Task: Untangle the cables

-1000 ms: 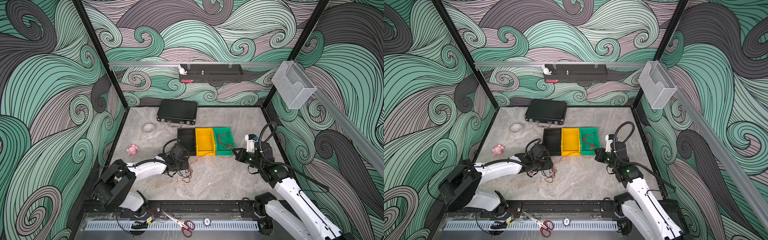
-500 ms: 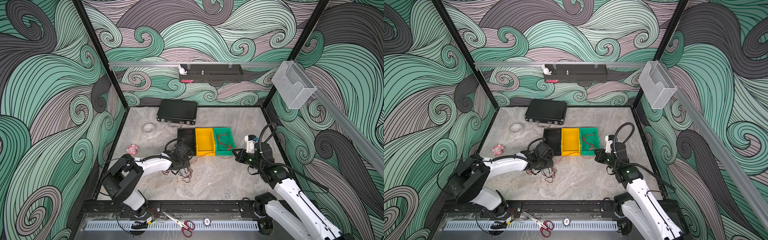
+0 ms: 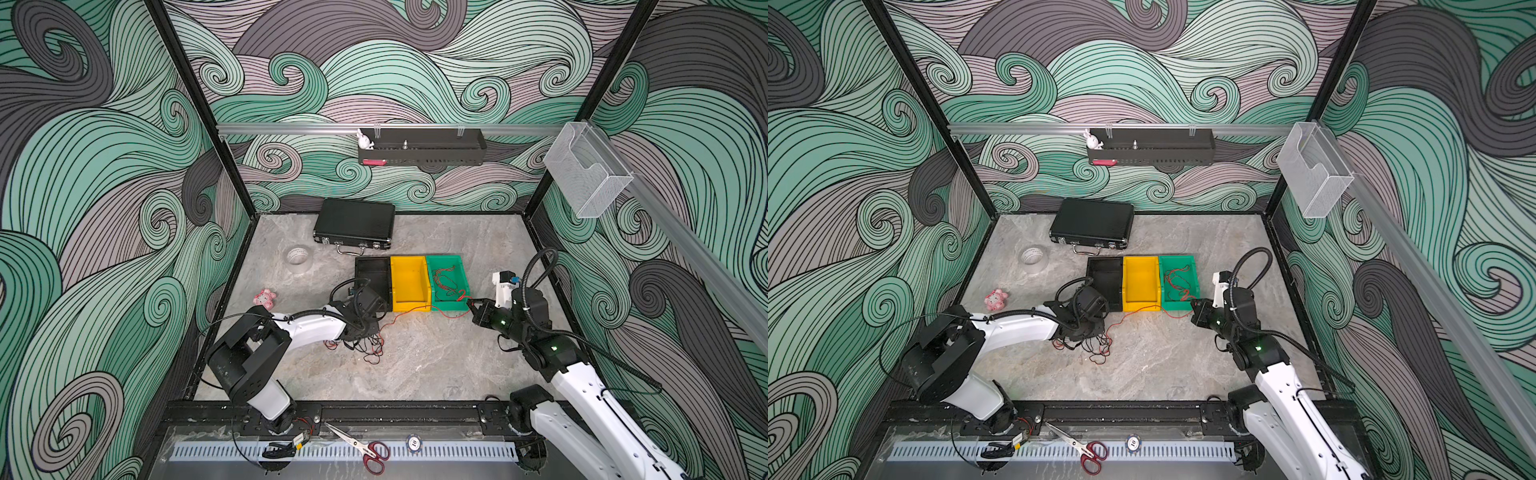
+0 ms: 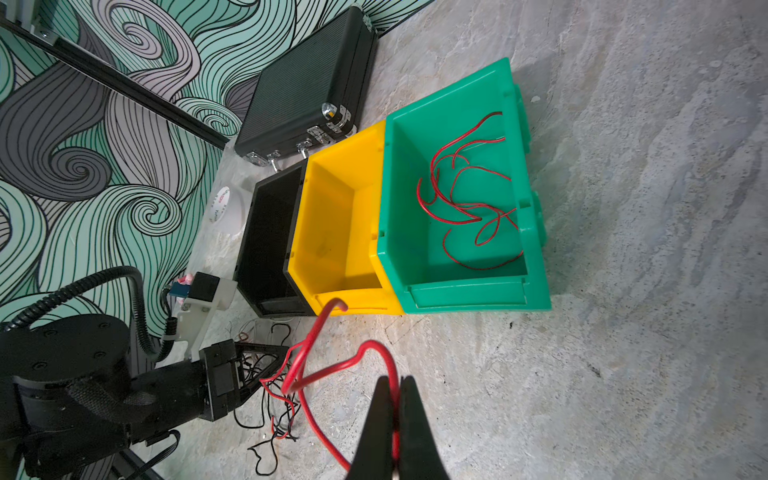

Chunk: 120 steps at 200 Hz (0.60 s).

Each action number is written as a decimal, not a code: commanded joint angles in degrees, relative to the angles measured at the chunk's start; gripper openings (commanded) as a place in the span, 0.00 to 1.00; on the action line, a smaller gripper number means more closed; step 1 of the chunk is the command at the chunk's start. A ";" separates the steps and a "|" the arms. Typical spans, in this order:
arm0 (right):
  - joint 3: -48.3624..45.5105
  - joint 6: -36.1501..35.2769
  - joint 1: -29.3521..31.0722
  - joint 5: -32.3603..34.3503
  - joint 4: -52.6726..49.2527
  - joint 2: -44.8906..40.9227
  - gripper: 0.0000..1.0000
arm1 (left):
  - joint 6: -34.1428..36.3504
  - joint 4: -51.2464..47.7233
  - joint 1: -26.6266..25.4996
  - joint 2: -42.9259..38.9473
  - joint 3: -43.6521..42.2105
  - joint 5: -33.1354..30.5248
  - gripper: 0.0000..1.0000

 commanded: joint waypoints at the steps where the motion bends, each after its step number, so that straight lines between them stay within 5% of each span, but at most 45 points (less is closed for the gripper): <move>1: 0.88 -1.29 -0.40 4.01 -3.13 -1.57 0.02 | -0.77 -5.16 -0.21 -1.88 -0.71 -2.41 0.00; 120: 2.61 -4.13 -11.47 9.64 -11.46 -2.31 0.02 | 0.56 -12.18 7.39 -21.12 -8.17 -6.42 0.00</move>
